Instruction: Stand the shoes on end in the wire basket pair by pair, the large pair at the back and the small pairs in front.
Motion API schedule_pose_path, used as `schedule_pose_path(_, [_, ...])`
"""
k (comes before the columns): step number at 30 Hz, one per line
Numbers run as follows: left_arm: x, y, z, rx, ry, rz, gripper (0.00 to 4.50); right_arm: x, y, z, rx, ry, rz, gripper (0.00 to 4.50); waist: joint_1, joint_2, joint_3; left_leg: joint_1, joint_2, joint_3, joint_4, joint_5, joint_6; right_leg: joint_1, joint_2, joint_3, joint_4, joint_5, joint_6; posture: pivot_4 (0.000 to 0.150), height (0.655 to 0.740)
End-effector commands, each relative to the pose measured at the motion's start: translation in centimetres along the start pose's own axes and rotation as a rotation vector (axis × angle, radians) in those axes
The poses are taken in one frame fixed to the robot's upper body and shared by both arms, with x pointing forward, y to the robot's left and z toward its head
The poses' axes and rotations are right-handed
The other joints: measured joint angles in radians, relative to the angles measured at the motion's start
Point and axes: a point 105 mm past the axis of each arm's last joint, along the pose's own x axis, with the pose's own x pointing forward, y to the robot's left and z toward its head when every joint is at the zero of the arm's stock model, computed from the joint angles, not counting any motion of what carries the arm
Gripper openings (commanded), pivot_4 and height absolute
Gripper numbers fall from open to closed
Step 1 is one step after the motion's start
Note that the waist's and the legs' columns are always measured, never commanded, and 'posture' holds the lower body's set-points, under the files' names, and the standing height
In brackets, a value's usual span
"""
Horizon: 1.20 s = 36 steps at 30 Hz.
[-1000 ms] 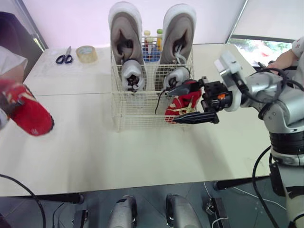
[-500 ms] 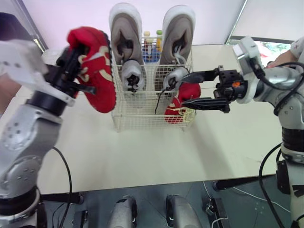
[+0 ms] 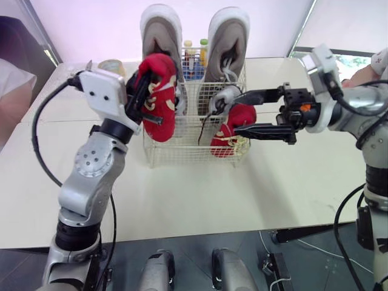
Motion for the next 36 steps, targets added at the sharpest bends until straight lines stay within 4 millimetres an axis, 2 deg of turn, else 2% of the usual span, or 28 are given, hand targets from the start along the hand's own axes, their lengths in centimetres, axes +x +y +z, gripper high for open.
schedule_pose_path(1, [-0.2,-0.5,0.1,0.044,-0.037,-0.004,0.04,-0.4,0.3,1.5,-0.061,-0.03,-0.012,4.5,0.0,0.0,0.0,0.0,0.0,0.0,0.0,0.0,0.0,0.0,0.0,0.0,0.0,0.0,0.0,0.15,0.74])
schedule_pose_path(6, [-1.4,-1.1,-2.0,0.041,0.021,0.0,0.04,-0.1,0.3,1.6,-0.064,-0.04,-0.014,4.5,0.0,0.0,0.0,0.0,0.0,0.0,0.002,0.0,0.001,0.001,0.0,0.0,0.001,0.0,0.0,0.15,0.74])
schedule_pose_path(11, [-2.5,-1.5,-3.6,0.129,0.065,0.007,0.04,0.2,0.3,1.6,-0.059,-0.057,-0.01,4.5,0.0,0.0,-0.001,0.001,0.001,0.0,0.002,-0.001,0.001,0.002,0.0,0.0,0.001,0.0,0.0,0.15,0.74])
schedule_pose_path(26, [-3.8,-1.8,-4.3,0.183,0.088,0.067,0.04,0.9,-0.2,1.8,-0.054,-0.067,0.005,4.5,-0.003,0.002,-0.003,0.002,0.001,0.0,0.005,-0.002,0.003,0.004,-0.001,0.0,0.0,0.0,0.0,0.15,0.74])
schedule_pose_path(36, [-4.4,-2.4,-5.0,0.143,0.129,0.056,0.04,0.6,-0.1,1.6,-0.051,-0.07,-0.003,4.5,-0.002,0.002,-0.003,0.001,0.001,0.0,0.005,-0.003,0.004,0.003,-0.001,0.0,0.0,0.0,0.0,0.15,0.74])
